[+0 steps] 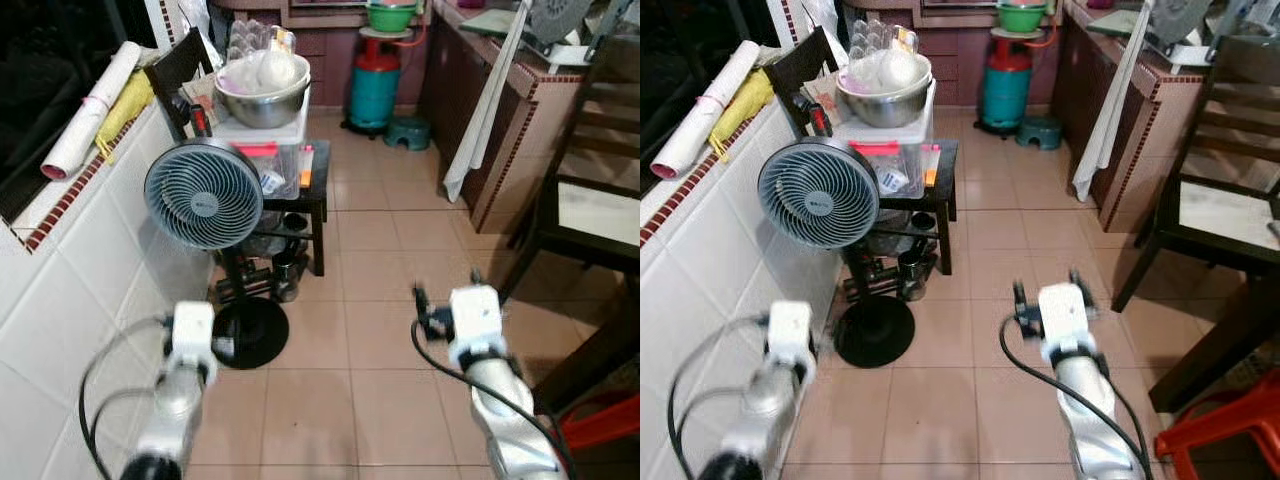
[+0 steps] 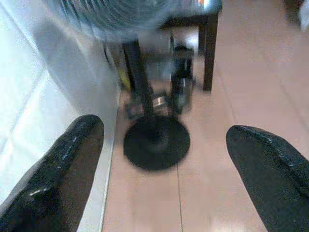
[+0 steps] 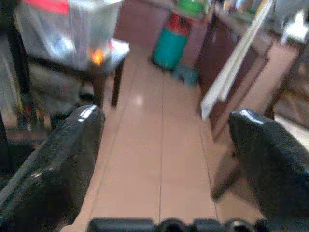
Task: Setting the table
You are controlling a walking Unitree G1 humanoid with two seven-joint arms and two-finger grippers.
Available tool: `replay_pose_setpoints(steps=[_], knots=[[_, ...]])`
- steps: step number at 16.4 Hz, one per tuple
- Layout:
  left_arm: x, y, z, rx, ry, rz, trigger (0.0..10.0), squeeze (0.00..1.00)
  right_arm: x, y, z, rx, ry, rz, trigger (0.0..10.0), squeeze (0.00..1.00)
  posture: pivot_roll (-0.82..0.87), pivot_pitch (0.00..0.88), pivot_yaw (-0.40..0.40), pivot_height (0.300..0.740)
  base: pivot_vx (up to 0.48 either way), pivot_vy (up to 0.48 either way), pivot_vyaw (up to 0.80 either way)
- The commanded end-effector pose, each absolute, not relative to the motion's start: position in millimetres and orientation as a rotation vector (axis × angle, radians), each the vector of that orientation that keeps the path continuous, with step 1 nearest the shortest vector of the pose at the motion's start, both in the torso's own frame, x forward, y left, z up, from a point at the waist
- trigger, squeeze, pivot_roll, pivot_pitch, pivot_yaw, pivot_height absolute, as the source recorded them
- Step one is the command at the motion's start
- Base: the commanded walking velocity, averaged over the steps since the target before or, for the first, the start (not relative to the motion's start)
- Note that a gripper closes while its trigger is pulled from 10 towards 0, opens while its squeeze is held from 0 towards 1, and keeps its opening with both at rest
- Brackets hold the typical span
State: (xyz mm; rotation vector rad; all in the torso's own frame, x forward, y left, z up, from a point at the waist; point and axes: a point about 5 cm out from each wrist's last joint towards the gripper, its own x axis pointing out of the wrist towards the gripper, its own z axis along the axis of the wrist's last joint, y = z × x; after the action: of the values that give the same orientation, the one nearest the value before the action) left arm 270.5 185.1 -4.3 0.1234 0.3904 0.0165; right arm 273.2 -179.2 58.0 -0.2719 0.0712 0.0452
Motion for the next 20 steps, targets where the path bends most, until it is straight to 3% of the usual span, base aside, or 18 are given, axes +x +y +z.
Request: replay_pose_setpoints(steps=[1, 4, 9, 13, 15, 17, 20], knots=[[263, 187, -14, 0.172, 0.435, 0.007, 10.0, 0.0, 275, -183, 50, -0.265, 0.1, 0.039, 10.0, 0.0, 0.03, 0.0, -0.01, 0.74, 0.0, 0.0, 0.0], [237, 189, -43, 0.221, 0.6, -0.008, 10.0, 0.0, 271, -184, 17, -0.266, 0.246, 0.052, 10.0, 0.0, 0.01, 0.0, -0.011, 0.74, 0.0, 0.0, 0.0], [225, 189, -57, 0.313, 0.73, -0.09, 10.0, 0.0, 256, -178, -20, -0.279, 0.421, 0.073, 10.0, 0.0, -0.03, 0.0, 0.006, 0.74, 0.0, 0.0, 0.0], [209, 204, -66, 0.334, 0.838, -0.045, 10.0, 0.0, 229, -163, -55, -0.145, 0.685, 0.083, 10.0, 0.0, 0.02, 0.0, -0.035, 0.74, 0.0, 0.0, 0.0], [203, 207, -70, 0.266, 0.88, 0.039, 10.0, 0.0, 216, -164, -65, -0.169, 0.774, 0.114, 10.0, 0.0, 0.02, 0.0, -0.034, 0.74, 0.0, 0.0, 0.0], [198, 194, -75, 0.253, 0.904, -0.02, 10.0, 0.0, 205, -181, -71, -0.161, 0.838, 0.082, 10.0, 0.0, 0.04, 0.0, -0.06, 0.74, 0.0, 0.0, 0.0], [194, 197, -77, 0.22, 0.916, 0.019, 10.0, 0.0, 195, -188, -76, -0.167, 0.88, 0.098, 10.0, 0.0, 0.08, 0.0, -0.097, 0.74, 0.0, 0.0, 0.0]])
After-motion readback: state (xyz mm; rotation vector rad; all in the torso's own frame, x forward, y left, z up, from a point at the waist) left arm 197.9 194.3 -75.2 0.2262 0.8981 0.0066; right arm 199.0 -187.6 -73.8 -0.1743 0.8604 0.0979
